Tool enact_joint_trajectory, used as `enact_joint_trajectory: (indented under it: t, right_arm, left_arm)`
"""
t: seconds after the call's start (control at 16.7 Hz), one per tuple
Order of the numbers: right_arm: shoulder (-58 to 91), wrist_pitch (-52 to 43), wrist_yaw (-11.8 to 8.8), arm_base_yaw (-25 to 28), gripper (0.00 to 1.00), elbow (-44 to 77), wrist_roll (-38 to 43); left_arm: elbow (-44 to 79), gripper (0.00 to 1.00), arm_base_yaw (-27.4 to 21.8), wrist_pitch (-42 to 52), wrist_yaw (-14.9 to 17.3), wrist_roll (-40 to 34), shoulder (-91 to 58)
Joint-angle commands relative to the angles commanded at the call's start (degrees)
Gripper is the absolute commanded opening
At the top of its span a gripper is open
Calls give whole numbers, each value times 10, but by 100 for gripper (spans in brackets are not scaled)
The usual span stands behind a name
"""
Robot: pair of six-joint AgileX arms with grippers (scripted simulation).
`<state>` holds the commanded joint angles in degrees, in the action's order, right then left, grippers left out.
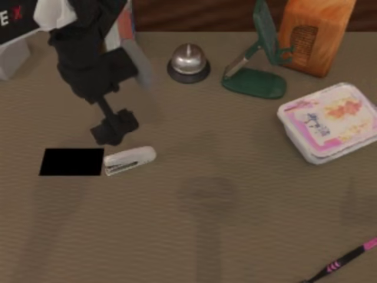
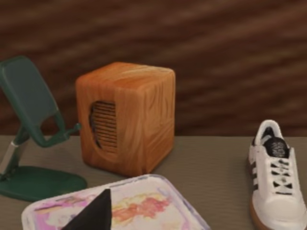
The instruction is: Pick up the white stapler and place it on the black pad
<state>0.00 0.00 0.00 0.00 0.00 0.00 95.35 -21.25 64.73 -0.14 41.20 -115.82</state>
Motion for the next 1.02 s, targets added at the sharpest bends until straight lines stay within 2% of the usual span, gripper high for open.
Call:
enact_joint_trajectory:
  t: [0.24, 0.66, 1.02]
  right_arm:
    - [0, 0, 0, 0, 100, 0, 0]
    - [0, 0, 0, 0, 100, 0, 0]
    - [0, 0, 0, 0, 100, 0, 0]
  left_arm:
    - [79, 100, -16, 41, 0, 31, -80]
    - [83, 100, -15, 41, 0, 33, -87]
    - [8, 100, -16, -76, 1, 35, -126]
